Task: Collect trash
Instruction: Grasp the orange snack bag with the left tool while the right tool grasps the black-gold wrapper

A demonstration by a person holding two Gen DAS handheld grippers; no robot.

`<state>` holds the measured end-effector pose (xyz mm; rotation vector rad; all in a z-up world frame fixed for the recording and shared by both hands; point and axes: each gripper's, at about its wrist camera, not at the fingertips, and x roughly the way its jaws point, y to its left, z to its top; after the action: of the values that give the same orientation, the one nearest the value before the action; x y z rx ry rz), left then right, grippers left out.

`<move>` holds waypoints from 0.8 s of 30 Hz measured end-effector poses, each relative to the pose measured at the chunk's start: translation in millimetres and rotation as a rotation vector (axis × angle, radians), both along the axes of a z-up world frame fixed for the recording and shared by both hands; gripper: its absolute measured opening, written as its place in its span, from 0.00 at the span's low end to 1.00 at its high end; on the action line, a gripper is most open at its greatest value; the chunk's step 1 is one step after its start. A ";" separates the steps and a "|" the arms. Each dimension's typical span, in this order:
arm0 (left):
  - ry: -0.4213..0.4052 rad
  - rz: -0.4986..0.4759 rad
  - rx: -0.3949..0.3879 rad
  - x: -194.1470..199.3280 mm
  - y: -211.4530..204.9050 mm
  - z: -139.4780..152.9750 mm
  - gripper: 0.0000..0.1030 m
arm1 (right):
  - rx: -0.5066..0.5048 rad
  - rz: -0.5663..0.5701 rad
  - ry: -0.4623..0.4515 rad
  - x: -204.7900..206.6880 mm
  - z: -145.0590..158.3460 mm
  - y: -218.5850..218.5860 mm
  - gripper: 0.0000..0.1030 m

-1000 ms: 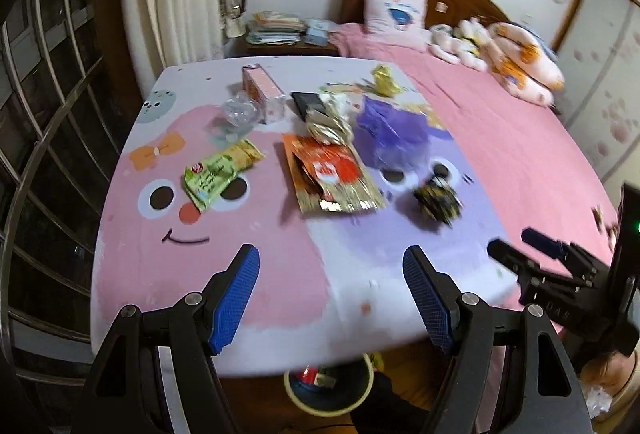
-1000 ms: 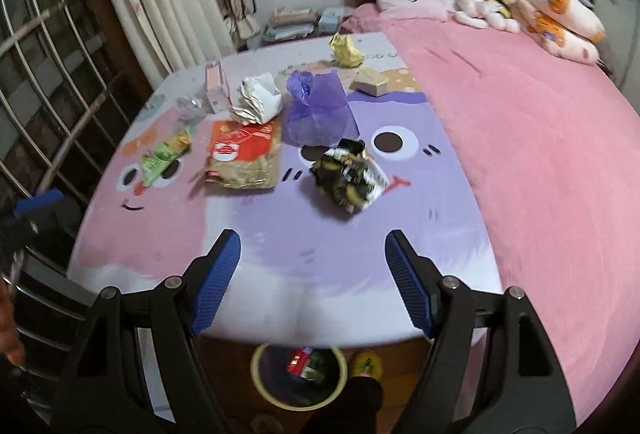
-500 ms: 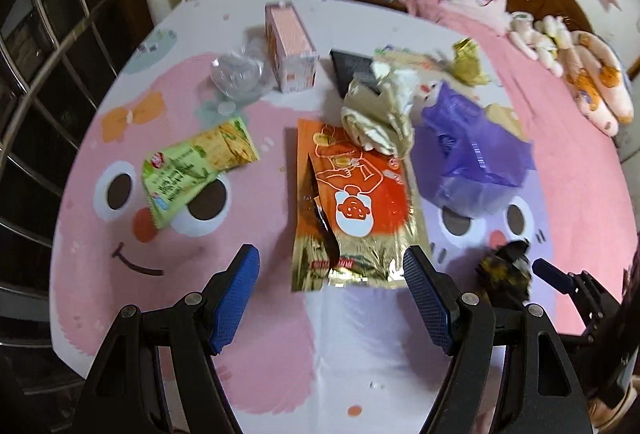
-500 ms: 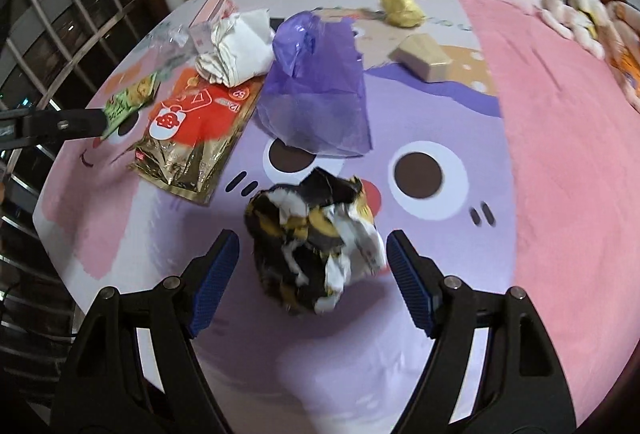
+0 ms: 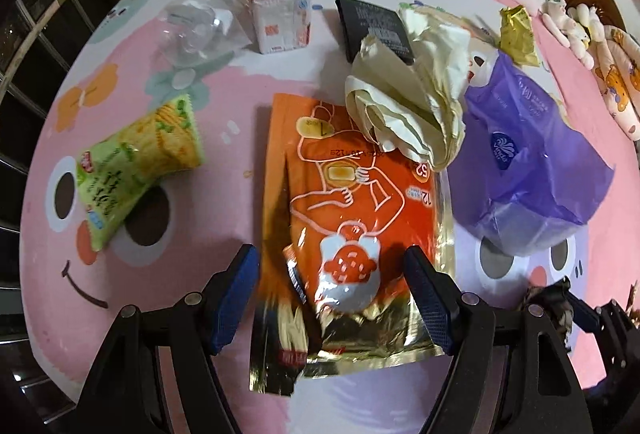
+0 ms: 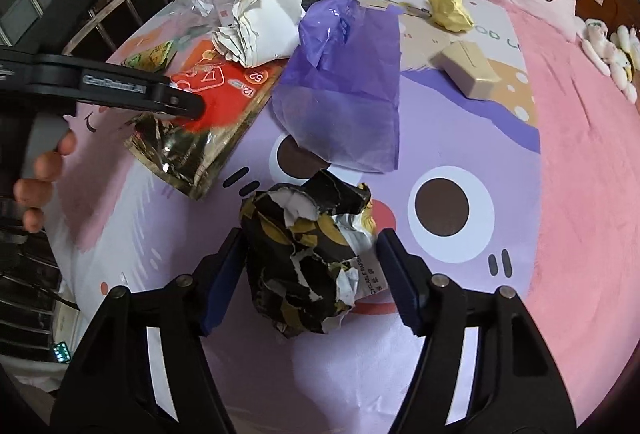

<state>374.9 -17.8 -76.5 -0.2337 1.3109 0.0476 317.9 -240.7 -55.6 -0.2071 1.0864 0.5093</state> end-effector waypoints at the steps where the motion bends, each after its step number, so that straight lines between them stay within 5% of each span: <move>1: 0.006 0.002 -0.004 2.7 -2.0 -2.1 0.73 | -0.001 0.001 0.000 -0.9 0.8 0.5 0.62; 10: 0.042 -0.043 0.107 18.5 -37.6 -13.3 0.72 | -0.003 0.008 0.003 0.0 0.5 0.9 0.62; 18: 0.001 -0.128 0.173 9.1 -77.9 -4.5 0.44 | -0.015 0.001 -0.011 -4.5 1.1 2.9 0.61; 19: -0.008 -0.135 0.178 6.6 -82.2 -2.8 0.38 | -0.019 -0.002 -0.013 -5.1 1.4 3.3 0.60; 20: -0.030 -0.134 0.193 4.1 -84.7 1.6 0.21 | -0.021 -0.005 -0.015 -5.9 1.9 3.6 0.59; 24: -0.050 -0.141 0.151 -4.9 -85.3 12.6 0.13 | -0.022 -0.024 -0.021 -8.4 4.8 4.0 0.54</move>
<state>370.0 -103.1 -63.9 -0.0131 1.2647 0.0206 309.5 -236.6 -50.7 -0.2182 1.0734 0.4727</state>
